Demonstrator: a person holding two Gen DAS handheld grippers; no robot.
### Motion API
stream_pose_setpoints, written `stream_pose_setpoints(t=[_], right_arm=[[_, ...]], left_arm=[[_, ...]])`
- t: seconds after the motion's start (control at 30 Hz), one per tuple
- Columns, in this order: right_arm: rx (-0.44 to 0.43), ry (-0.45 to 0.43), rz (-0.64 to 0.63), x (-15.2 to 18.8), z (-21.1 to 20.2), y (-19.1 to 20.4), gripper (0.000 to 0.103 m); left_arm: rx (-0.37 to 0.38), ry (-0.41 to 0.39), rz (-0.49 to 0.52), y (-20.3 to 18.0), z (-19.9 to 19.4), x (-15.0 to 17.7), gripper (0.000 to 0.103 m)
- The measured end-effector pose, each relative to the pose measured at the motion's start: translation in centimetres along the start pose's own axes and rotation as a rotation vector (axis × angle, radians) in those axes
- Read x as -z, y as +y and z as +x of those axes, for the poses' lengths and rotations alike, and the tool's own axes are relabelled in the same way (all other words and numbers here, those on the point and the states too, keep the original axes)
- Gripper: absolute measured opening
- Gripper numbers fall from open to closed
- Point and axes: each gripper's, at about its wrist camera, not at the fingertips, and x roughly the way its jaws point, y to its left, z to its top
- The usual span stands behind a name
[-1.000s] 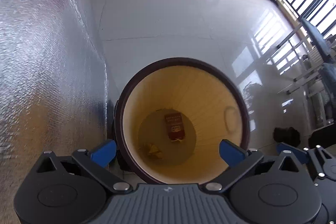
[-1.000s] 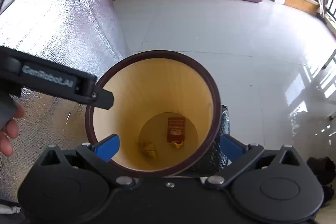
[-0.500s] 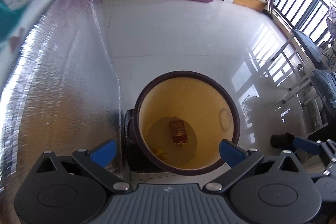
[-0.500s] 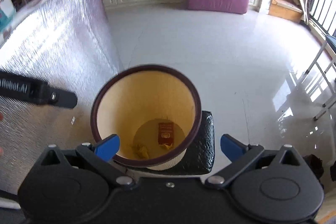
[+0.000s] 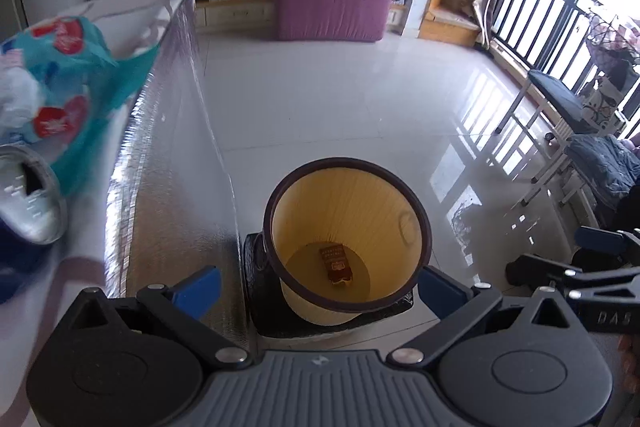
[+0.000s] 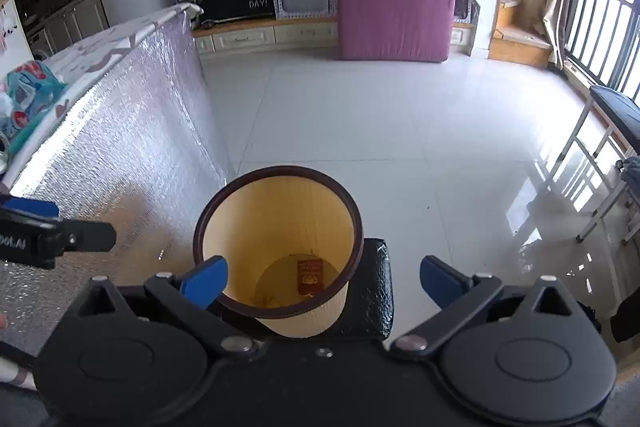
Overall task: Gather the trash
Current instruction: 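Move both tools back toward the trash on the table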
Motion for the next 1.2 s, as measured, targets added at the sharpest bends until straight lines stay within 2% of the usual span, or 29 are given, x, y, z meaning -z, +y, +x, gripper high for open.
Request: stream_pose_setpoints(t=[0.3,0.63,0.93,1.2], right_arm=[[-0.004,-0.079,0.016,0.8,-4.7,0.4,0.103],[-0.041,-0.231,0.009,2.2,-9.7,3.3,0.103],[-0.127,-0.339,0.015,2.8,-11.3,7.6,0.103],[-0.188,-0.358,-0.019,3.0,-10.9,12.3,0.103]], left_arm=[[-0.004,-0.108,0.045,0.3,-4.5,2.7,0.103],[-0.041,-0.268,0.07,1.3,-10.3,5.7,0.103],[-0.13,-0.41,0.028,6.0,-15.2,8.4,0.103],[-0.244,-0.5,0.02,12.1,-18.7,11.1,0.103]])
